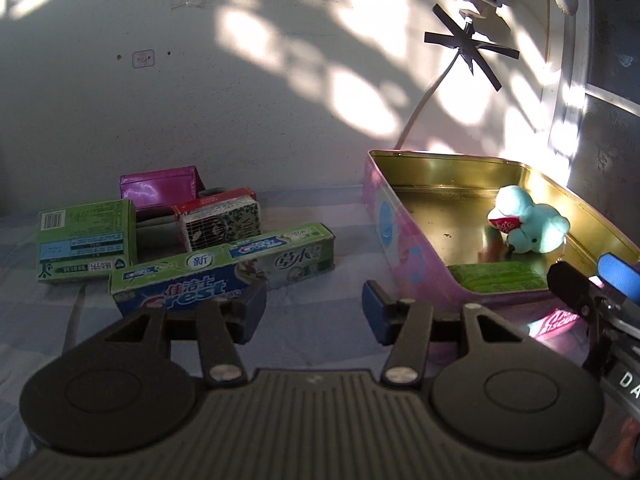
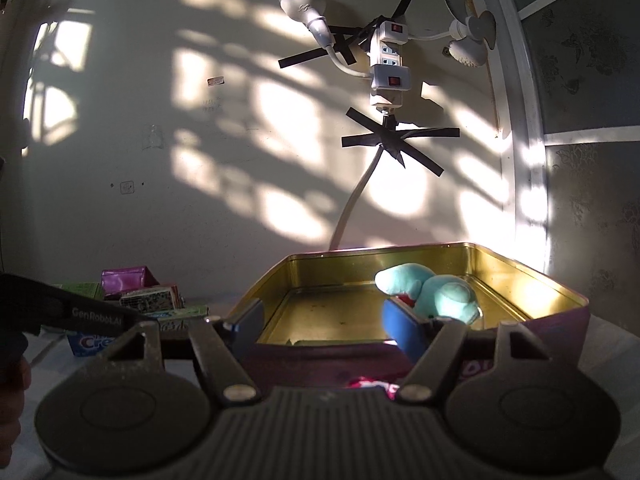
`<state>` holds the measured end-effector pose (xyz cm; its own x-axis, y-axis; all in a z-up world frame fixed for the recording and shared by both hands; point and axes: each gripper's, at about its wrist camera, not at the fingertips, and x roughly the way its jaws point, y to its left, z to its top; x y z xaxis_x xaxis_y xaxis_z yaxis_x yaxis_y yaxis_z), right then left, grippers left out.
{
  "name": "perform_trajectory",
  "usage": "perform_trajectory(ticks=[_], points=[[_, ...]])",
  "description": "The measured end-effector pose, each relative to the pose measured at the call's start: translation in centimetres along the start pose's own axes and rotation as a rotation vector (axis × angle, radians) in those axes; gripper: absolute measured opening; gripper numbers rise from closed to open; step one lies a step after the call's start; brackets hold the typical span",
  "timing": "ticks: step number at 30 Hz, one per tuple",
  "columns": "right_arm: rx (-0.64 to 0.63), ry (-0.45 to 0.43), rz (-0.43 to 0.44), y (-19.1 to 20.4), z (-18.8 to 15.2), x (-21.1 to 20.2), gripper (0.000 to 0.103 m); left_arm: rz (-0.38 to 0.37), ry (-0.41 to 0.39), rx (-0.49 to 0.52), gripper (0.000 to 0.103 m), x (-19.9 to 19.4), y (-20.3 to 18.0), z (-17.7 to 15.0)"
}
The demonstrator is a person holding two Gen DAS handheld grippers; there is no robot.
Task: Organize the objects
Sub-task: 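Grasp the Crest toothpaste box with the right gripper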
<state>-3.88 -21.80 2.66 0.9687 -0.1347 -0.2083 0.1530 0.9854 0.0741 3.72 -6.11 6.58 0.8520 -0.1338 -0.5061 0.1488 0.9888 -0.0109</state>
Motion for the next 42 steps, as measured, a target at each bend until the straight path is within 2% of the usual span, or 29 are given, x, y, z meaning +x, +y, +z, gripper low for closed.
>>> perform_trajectory(ticks=[13,17,21,25,29,32,35,38,39,42], points=[[-0.174,0.028,0.161,8.6,-0.1,0.7,0.068,0.108,0.046,-0.118,0.055,1.1,8.5,-2.4],[-0.265,0.065,0.222,11.9,-0.9,2.0,0.068,0.149,0.061,-0.171,0.055,1.7,11.5,-3.2],[-0.307,0.137,0.281,14.8,-1.0,4.8,0.068,0.168,0.072,-0.282,0.055,2.3,15.1,-3.6],[-0.260,0.202,0.305,16.6,0.9,9.2,0.073,0.159,0.031,-0.328,0.056,2.1,16.3,-3.8],[-0.212,0.284,0.223,17.4,2.5,15.7,0.077,0.149,-0.002,-0.330,0.058,2.0,16.5,-3.6],[-0.138,0.382,0.145,16.7,2.9,20.3,0.077,0.158,-0.031,-0.328,0.059,1.7,16.6,-3.4],[-0.054,0.508,0.124,15.2,2.3,23.8,0.078,0.153,-0.061,-0.346,0.063,1.9,17.2,-2.9],[0.114,0.623,0.194,13.2,1.3,25.1,0.083,0.152,-0.101,-0.340,0.071,2.1,17.3,-2.6],[0.156,0.633,0.215,12.7,1.1,24.9,0.083,0.145,-0.102,-0.332,0.072,2.2,17.3,-2.5],[0.141,0.632,0.291,12.9,0.5,22.7,0.083,0.089,-0.087,-0.354,0.073,2.6,17.7,-2.6]])
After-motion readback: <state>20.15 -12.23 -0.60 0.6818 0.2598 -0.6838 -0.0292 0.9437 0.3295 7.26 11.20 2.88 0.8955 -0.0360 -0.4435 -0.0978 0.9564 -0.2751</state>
